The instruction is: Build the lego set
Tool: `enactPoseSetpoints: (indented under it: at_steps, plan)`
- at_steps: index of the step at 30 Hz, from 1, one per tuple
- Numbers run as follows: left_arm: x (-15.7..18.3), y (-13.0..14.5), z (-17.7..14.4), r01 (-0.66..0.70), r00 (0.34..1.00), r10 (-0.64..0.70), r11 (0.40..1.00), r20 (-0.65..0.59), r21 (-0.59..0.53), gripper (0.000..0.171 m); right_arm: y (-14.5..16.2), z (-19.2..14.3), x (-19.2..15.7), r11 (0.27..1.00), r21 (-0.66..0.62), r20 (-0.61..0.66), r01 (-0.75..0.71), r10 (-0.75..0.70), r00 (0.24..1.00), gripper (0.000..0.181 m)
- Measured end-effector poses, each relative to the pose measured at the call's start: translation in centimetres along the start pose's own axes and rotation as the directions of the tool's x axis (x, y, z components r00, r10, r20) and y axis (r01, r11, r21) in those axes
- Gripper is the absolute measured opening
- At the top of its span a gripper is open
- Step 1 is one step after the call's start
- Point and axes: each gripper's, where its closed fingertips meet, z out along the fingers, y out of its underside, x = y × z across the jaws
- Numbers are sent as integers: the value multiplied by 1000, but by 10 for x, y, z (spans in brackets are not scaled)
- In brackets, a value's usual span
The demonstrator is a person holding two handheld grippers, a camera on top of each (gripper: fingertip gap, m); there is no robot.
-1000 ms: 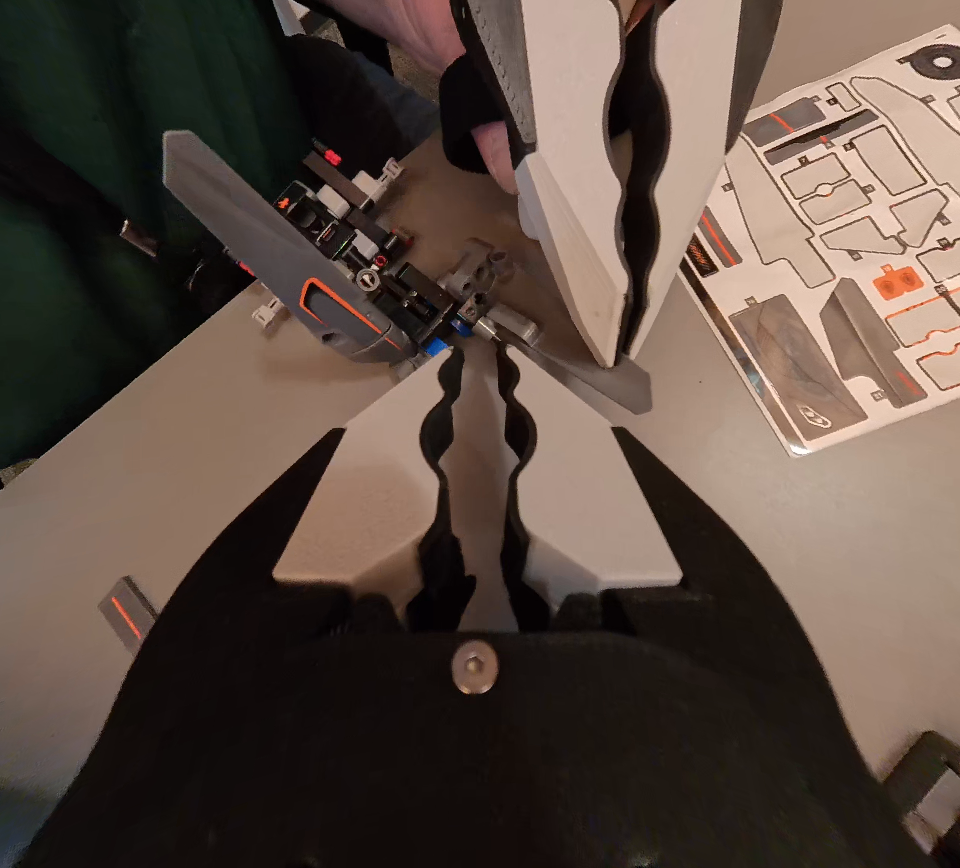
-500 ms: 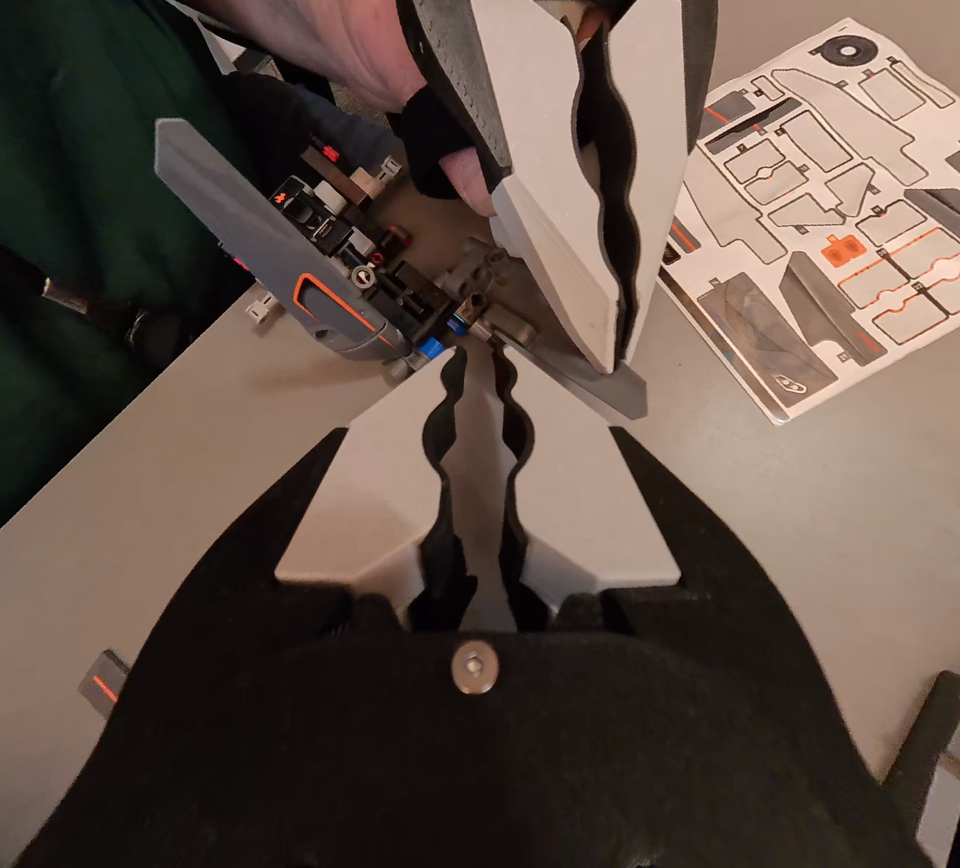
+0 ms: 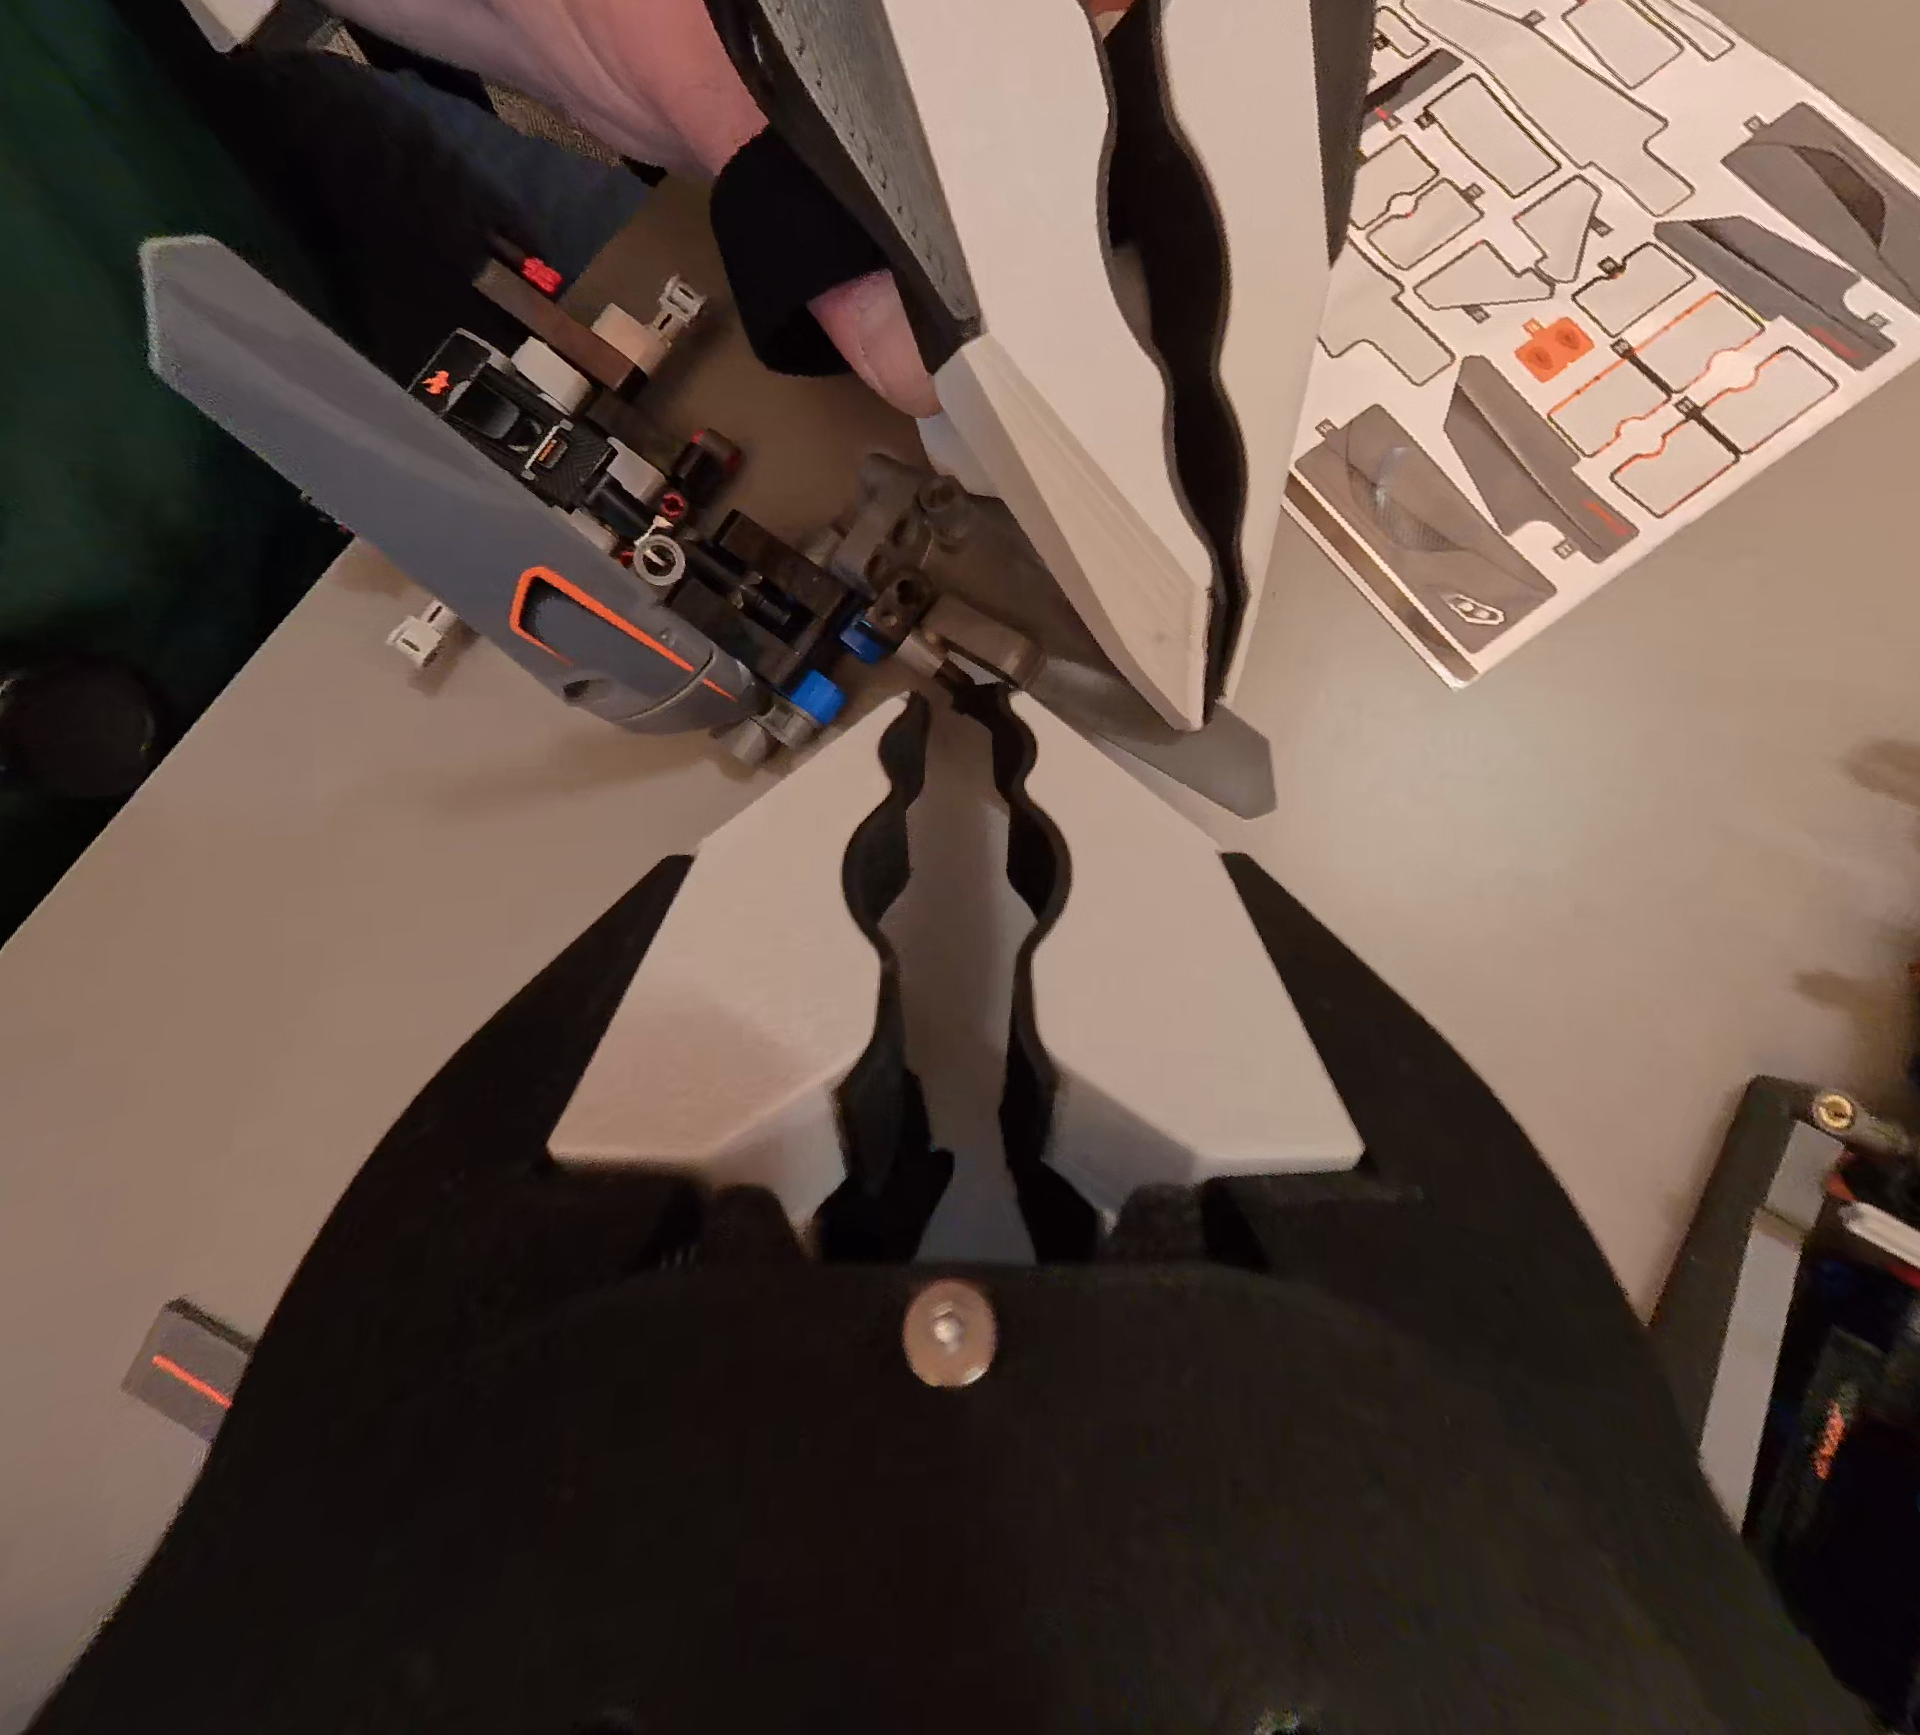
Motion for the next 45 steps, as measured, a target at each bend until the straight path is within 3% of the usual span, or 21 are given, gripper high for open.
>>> enactPoseSetpoints:
  at_steps: [17, 24, 31, 35, 40, 45]
  plan:
    - [-2, -7, 9, 11, 1000, -11, 1000, -5, 6, 1, 14, 10, 4, 999, -21, -7, -25, 24, 1000, 14]
    - [-7, -10, 7, 45, 999, -45, 999, -20, 24, 1, 14, 1, 9, 997, 38, 8, -66, 66, 998, 17]
    - [-16, -16, -10, 41, 999, -41, 999, 9, 26, 30, 16, -10, 17, 990, 88, 11, -106, 106, 994, 18]
    - [-17, -25, -39, 5, 998, -9, 998, 65, 58, 33, 13, -13, 18, 985, 121, 24, -123, 121, 992, 18]
    - [-1, 2, -60, -26, 996, 29, 999, 83, -31, 34, 8, -13, 11, 984, 133, 59, -116, 109, 992, 18]
    - [8, 24, -60, -13, 997, 20, 996, 76, -93, 30, 5, -10, 8, 984, 131, 75, -118, 109, 991, 17]
